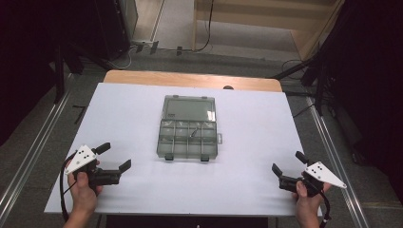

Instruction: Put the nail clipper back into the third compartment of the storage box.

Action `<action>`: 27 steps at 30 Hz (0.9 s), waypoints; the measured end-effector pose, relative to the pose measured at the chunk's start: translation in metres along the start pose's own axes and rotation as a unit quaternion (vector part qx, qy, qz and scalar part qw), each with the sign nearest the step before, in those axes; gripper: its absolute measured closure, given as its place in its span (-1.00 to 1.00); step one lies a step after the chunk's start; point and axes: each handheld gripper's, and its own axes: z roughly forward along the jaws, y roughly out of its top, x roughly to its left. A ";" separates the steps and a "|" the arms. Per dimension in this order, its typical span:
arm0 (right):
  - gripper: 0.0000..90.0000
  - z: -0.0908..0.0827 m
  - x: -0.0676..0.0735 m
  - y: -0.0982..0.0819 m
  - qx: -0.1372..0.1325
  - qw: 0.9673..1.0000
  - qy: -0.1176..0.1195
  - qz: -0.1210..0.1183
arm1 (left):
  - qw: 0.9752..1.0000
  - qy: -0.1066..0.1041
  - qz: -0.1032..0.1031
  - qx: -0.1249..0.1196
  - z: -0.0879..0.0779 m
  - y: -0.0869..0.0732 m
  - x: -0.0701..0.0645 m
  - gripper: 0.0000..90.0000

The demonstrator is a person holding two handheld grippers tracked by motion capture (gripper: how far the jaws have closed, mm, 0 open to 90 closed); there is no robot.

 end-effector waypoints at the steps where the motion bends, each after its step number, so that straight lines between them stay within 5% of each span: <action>1: -1.00 0.000 0.000 0.000 0.000 1.000 0.000 0.000 | 1.000 0.001 -0.002 -0.001 -0.002 -0.001 0.001 -1.00; 12: -1.00 0.000 -0.001 0.000 0.000 1.000 -0.002 0.005 | 1.000 0.018 0.000 -0.004 -0.016 -0.007 0.012 -1.00; 27: -1.00 0.000 -0.001 0.000 0.001 1.000 -0.006 0.004 | 0.998 0.046 -0.023 -0.026 -0.031 -0.013 0.034 -1.00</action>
